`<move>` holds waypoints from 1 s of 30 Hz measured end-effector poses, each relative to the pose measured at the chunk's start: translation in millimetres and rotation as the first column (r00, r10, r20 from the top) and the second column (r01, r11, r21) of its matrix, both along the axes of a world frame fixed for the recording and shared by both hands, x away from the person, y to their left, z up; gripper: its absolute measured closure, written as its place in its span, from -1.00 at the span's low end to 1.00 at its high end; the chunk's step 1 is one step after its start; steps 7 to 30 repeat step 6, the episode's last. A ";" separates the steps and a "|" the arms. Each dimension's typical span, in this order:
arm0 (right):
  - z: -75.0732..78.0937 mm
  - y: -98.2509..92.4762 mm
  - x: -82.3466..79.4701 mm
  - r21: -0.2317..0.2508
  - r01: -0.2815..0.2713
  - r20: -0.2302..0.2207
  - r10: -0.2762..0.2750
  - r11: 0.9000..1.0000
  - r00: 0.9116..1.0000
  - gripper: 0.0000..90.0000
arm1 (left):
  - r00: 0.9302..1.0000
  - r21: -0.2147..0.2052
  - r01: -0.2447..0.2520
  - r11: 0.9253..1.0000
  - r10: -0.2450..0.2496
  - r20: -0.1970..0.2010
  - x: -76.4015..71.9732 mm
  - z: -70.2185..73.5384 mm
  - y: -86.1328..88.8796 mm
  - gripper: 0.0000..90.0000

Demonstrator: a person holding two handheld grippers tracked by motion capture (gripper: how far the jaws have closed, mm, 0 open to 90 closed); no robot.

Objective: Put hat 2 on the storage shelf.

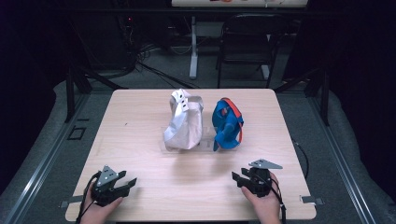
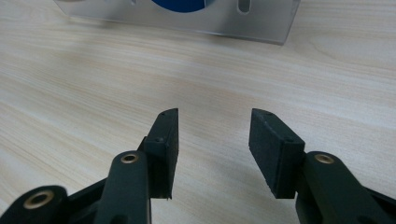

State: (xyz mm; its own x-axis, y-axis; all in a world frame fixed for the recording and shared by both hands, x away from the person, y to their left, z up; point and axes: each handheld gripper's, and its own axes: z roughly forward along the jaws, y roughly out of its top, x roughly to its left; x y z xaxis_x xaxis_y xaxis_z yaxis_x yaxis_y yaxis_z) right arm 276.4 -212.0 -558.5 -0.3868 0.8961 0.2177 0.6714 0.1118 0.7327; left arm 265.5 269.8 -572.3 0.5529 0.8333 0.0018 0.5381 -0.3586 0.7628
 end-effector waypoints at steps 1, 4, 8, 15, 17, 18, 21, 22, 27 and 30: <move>0.1 0.0 0.1 0.006 0.000 0.005 0.000 1.000 1.000 0.17 | 1.000 -0.001 -0.002 1.000 0.002 0.001 -0.5 0.0 -1.5 0.05; 1.4 -0.3 -0.2 0.016 0.002 0.019 -0.003 1.000 1.000 0.17 | 1.000 -0.021 -0.007 1.000 0.006 -0.010 -1.8 1.7 -4.7 0.05; 2.9 -0.8 -0.9 0.017 0.010 0.032 -0.010 1.000 0.999 0.16 | 1.000 -0.029 0.011 1.000 -0.011 0.000 -2.6 3.7 -9.4 0.05; 2.9 -0.8 -0.9 0.017 0.010 0.032 -0.010 1.000 0.999 0.16 | 1.000 -0.029 0.011 1.000 -0.011 0.000 -2.6 3.7 -9.4 0.05; 2.9 -0.8 -0.9 0.017 0.010 0.032 -0.010 1.000 0.999 0.16 | 1.000 -0.029 0.011 1.000 -0.011 0.000 -2.6 3.7 -9.4 0.05; 2.9 -0.8 -0.9 0.017 0.010 0.032 -0.010 1.000 0.999 0.16 | 1.000 -0.029 0.011 1.000 -0.011 0.000 -2.6 3.7 -9.4 0.05; 2.9 -0.8 -0.9 0.017 0.010 0.032 -0.010 1.000 0.999 0.16 | 1.000 -0.029 0.011 1.000 -0.011 0.000 -2.6 3.7 -9.4 0.05; 2.9 -0.8 -0.9 0.017 0.010 0.032 -0.010 1.000 0.999 0.16 | 1.000 -0.029 0.011 1.000 -0.011 0.000 -2.6 3.7 -9.4 0.05; 2.9 -0.8 -0.9 0.017 0.010 0.032 -0.010 1.000 0.999 0.16 | 1.000 -0.029 0.011 1.000 -0.011 0.000 -2.6 3.7 -9.4 0.05; 2.9 -0.8 -0.9 0.017 0.010 0.032 -0.010 1.000 0.999 0.16 | 1.000 -0.029 0.011 1.000 -0.011 0.000 -2.6 3.7 -9.4 0.05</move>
